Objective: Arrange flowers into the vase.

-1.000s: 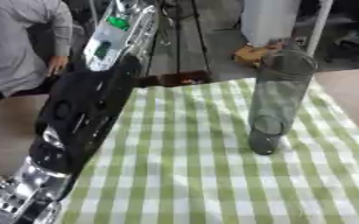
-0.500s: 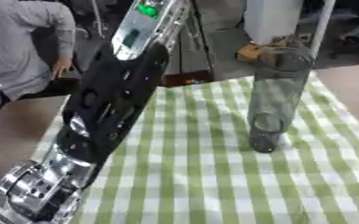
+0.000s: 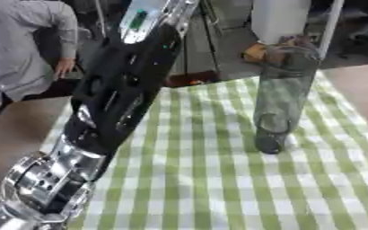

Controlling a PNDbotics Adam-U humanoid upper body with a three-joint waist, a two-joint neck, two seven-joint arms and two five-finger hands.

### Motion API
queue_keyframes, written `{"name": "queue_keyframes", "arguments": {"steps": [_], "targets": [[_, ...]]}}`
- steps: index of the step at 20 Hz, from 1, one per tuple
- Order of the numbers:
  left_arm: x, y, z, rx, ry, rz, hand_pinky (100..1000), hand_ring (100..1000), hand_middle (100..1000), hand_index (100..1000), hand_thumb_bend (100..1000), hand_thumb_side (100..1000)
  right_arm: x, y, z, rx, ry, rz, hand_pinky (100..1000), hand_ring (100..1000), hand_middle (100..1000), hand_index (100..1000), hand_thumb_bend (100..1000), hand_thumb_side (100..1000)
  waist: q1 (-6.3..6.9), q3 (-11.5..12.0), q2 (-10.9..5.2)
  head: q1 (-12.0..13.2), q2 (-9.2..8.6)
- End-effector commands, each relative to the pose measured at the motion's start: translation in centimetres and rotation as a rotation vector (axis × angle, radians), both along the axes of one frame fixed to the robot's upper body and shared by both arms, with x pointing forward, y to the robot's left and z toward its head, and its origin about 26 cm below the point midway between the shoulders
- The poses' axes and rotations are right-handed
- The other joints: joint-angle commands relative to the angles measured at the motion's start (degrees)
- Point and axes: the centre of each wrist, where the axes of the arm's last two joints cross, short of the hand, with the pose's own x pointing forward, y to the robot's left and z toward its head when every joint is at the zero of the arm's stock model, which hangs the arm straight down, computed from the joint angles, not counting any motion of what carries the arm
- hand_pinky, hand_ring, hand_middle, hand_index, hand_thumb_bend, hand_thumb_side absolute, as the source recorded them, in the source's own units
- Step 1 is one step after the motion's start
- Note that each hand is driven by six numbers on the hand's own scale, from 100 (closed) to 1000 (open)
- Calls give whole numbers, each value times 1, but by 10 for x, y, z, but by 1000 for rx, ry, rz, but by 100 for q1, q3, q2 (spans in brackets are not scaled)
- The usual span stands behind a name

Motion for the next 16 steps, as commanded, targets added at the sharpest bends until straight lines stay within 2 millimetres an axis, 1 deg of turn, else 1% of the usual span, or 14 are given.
{"name": "queue_keyframes", "arguments": {"steps": [1, 7, 13, 16], "targets": [[-14, 0, 23, -55, -65, -27, 100, 100, 100, 100, 374, 100, -5, 1, 10, -20, -36, 3, 711, 797, 834, 887, 100, 1000, -34, -7, -117, -13, 83], [-28, -6, 32, -111, -90, -79, 100, 100, 100, 100, 371, 100, -5, 2, 10, -15, -30, 8, 711, 797, 834, 887, 100, 1000, -16, -16, -113, -27, 171], [-37, -9, 37, -151, -101, -113, 100, 100, 100, 100, 364, 100, -4, 5, 12, -6, -29, 24, 711, 797, 834, 887, 100, 1000, 30, -75, -178, 85, 148], [-39, -12, 36, -147, -91, -119, 100, 100, 100, 100, 373, 100, -4, 5, 12, -1, -28, 26, 710, 797, 833, 887, 100, 1000, 64, -125, -196, 79, 174]]}}
